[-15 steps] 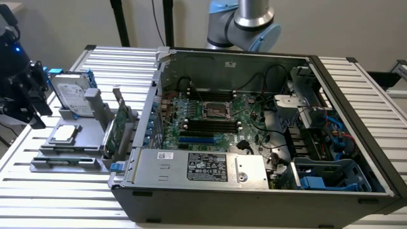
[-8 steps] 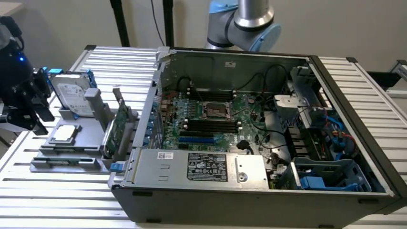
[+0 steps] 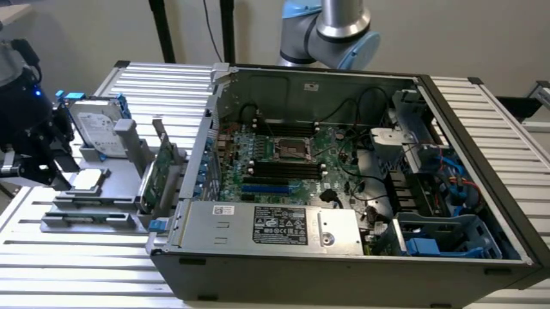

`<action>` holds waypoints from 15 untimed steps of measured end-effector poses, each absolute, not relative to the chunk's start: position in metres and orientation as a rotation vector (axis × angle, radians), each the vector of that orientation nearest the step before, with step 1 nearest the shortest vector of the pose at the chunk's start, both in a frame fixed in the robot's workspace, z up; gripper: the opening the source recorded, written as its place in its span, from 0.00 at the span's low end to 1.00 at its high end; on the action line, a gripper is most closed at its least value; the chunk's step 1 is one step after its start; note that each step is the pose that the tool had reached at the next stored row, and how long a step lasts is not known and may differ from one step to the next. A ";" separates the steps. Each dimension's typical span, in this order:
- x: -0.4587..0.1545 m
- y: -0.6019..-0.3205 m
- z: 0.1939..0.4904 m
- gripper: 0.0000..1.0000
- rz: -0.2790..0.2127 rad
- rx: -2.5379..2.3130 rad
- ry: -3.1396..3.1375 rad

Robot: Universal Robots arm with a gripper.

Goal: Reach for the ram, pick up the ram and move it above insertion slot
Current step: 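Pick up the ram and move it above insertion slot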

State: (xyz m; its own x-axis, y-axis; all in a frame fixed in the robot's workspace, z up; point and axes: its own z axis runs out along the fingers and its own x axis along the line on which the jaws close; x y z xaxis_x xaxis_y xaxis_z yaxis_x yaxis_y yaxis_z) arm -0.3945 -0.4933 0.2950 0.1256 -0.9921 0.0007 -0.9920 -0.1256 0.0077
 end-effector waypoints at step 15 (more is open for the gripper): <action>-0.390 -0.501 0.268 0.42 -0.007 2.342 -2.084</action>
State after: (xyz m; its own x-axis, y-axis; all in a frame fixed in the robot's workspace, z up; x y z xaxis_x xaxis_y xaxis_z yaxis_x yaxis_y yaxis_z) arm -0.3900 -0.5005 0.2677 0.1163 -0.9932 0.0008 -0.9932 -0.1163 0.0078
